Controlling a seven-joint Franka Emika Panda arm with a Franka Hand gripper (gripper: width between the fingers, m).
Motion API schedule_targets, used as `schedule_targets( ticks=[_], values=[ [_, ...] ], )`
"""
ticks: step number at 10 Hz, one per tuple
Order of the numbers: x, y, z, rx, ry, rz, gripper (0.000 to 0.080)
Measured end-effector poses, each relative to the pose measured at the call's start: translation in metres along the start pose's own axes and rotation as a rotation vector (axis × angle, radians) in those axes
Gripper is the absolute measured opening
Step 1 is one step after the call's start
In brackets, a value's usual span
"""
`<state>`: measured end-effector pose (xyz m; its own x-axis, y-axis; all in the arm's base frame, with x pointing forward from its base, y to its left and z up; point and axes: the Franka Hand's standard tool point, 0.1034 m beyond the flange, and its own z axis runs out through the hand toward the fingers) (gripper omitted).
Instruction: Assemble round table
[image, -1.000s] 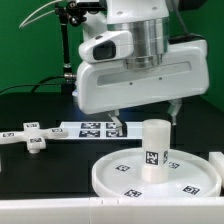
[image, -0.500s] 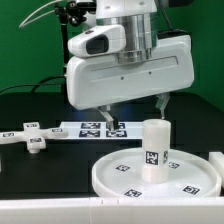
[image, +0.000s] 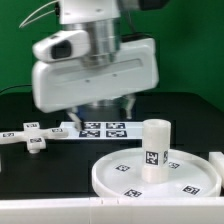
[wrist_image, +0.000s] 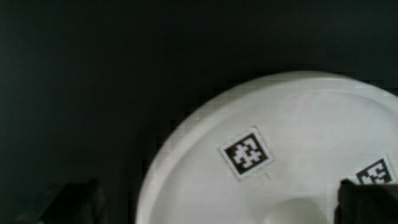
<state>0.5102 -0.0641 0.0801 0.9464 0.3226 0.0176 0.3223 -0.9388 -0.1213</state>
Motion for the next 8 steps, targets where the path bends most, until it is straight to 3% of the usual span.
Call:
schedule_targets(
  ticks=[1,2,6,8],
  values=[
    [-0.009,0.009,0.001,-0.004,0.001,0.016,0.0649],
    [-0.009,0.011,-0.001,-0.018,0.017,0.021,0.0649],
    [-0.011,0.014,0.001,-0.020,0.025,0.016,0.0649],
    [-0.047,0.041,0.002,-0.029,0.037,0.102,0.0649]
  ],
)
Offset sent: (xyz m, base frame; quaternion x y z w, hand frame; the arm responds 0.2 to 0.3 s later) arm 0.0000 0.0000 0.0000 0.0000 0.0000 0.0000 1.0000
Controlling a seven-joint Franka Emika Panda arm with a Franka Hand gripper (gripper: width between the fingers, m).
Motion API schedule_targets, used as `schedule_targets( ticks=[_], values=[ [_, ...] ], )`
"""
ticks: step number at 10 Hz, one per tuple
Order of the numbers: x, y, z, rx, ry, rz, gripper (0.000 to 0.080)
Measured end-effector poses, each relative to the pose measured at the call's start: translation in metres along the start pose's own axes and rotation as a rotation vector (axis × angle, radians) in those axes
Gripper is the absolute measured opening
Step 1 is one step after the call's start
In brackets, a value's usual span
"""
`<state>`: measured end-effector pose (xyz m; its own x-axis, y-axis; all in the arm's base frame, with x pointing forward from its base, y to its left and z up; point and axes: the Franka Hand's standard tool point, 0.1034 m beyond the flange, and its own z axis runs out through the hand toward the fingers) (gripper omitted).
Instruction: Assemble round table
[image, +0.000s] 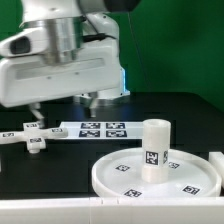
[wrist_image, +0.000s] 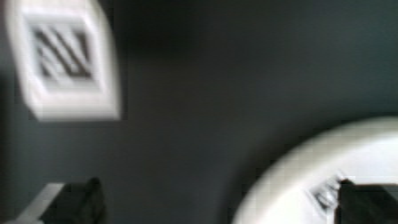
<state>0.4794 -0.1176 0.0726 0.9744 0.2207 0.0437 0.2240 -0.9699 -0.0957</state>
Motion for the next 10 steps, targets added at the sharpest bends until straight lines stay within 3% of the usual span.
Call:
schedule_targets(
  ticks=[3,7,8,9,10],
  values=[
    [-0.028,0.023,0.001,0.009,-0.012,-0.161,0.0649],
    [-0.026,0.019,0.003,0.010,-0.015,-0.154,0.0649],
    [-0.026,0.020,0.004,0.003,-0.013,-0.188,0.0649],
    [-0.025,0.025,0.005,-0.034,-0.002,-0.364,0.0649],
    [-0.027,0.023,0.006,-0.036,-0.015,-0.470,0.0649]
  ],
)
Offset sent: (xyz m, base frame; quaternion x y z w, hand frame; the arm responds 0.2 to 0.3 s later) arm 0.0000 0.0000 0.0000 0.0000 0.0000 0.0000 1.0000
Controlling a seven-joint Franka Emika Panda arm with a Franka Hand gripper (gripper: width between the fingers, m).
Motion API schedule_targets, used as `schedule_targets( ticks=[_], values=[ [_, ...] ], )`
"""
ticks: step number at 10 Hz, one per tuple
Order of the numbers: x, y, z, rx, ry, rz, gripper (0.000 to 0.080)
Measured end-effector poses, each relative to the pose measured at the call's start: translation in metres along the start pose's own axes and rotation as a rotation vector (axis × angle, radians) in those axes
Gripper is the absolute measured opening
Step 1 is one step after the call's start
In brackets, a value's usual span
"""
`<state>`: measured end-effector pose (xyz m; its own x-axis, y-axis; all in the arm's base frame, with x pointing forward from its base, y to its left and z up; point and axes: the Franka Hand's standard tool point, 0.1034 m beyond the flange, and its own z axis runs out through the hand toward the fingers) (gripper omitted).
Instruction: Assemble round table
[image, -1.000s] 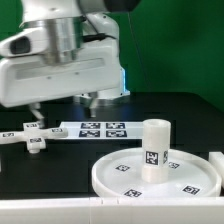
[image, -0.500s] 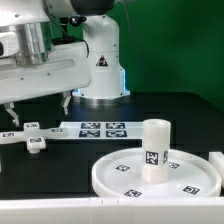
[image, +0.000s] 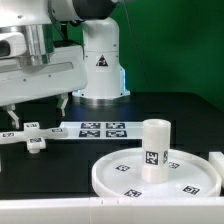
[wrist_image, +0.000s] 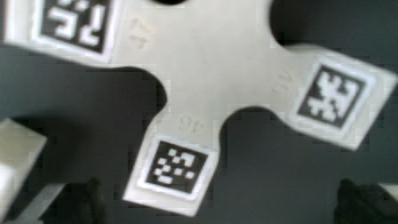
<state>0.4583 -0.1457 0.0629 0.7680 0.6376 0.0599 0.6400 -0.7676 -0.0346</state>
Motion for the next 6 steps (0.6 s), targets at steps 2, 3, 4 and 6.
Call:
schedule_targets(
  ticks=[2,3,4,6],
  values=[
    [-0.003,0.000,0.000,-0.003,-0.016,-0.178,0.0649],
    [-0.004,0.001,0.000,-0.003,-0.020,-0.237,0.0649],
    [-0.005,0.001,0.001,-0.003,-0.021,-0.253,0.0649],
    [-0.018,0.000,0.007,0.002,-0.027,-0.346,0.0649]
  ],
)
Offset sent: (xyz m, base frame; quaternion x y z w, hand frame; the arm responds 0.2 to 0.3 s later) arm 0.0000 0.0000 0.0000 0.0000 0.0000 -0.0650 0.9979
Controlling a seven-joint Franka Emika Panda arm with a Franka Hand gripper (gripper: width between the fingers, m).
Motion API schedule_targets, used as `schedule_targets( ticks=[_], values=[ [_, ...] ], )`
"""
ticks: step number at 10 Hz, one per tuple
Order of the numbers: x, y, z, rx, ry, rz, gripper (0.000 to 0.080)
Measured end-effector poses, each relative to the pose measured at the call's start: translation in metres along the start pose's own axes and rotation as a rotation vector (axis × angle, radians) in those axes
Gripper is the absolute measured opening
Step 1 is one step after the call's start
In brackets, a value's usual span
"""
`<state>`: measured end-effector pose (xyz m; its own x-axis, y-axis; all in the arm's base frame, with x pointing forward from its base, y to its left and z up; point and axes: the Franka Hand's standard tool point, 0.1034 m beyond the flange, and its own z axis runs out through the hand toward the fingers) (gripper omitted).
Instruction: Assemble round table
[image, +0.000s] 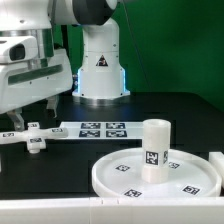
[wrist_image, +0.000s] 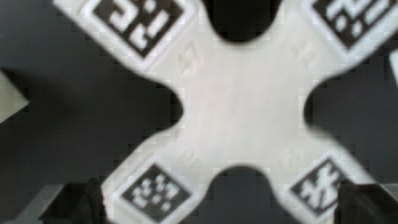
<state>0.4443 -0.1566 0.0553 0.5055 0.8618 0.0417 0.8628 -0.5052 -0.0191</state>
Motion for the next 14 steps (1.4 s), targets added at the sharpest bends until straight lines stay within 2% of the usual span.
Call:
schedule_targets(
  ticks=[3,14],
  values=[
    [-0.012,-0.007,0.005,0.004,-0.007,-0.043,0.0649],
    [-0.017,-0.016,0.026,0.044,-0.016,-0.035,0.0649]
  ],
)
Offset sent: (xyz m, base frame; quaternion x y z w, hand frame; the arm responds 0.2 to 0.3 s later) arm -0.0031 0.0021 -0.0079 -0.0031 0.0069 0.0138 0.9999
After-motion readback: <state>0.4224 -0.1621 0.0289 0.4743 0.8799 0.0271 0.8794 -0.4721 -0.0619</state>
